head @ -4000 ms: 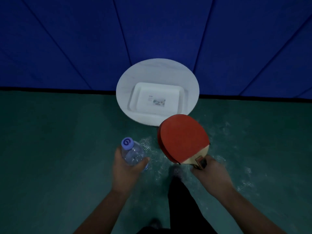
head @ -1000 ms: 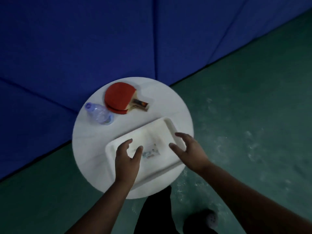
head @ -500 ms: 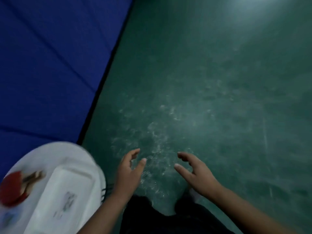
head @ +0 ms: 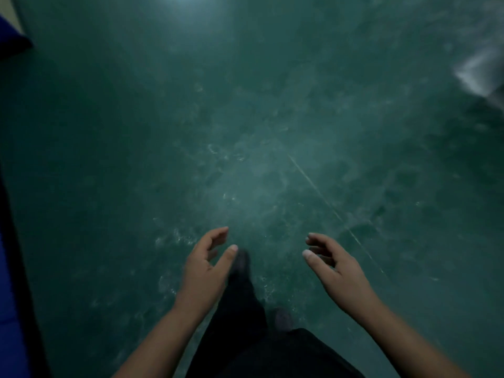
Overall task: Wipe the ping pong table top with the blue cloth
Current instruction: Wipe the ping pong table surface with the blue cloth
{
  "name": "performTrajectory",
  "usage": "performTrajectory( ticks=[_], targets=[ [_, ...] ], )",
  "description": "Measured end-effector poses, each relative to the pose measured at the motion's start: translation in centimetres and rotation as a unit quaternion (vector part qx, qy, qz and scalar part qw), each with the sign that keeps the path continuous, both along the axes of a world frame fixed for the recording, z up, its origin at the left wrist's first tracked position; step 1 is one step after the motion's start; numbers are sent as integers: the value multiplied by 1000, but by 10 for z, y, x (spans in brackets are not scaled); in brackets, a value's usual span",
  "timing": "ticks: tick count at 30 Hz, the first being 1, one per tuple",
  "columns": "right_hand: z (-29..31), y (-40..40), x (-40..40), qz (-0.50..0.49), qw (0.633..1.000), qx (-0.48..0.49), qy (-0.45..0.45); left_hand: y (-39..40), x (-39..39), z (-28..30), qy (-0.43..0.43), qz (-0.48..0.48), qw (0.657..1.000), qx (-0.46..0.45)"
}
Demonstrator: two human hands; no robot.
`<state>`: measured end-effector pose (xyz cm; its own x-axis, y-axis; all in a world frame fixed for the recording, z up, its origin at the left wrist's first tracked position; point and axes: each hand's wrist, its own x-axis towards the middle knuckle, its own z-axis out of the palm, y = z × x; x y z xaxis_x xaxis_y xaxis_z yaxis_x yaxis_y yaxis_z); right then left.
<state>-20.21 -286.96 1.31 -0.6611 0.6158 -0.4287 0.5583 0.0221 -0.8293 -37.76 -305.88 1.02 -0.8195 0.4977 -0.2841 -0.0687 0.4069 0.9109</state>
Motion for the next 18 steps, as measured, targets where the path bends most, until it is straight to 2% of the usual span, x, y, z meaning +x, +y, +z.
performTrajectory(
  ticks=[5, 11, 18],
  targets=[
    [4, 50, -60, -117, 992, -14, 33, 94, -83, 5, -6, -71, 996, 45],
    [20, 118, -139, -219, 974, -6, 64, 204, -172, 18, -34, -162, 984, 58],
    [36, 234, -181, -316, 945, 19, 83, 368, -226, 34, -56, -269, 960, 56]
  ],
)
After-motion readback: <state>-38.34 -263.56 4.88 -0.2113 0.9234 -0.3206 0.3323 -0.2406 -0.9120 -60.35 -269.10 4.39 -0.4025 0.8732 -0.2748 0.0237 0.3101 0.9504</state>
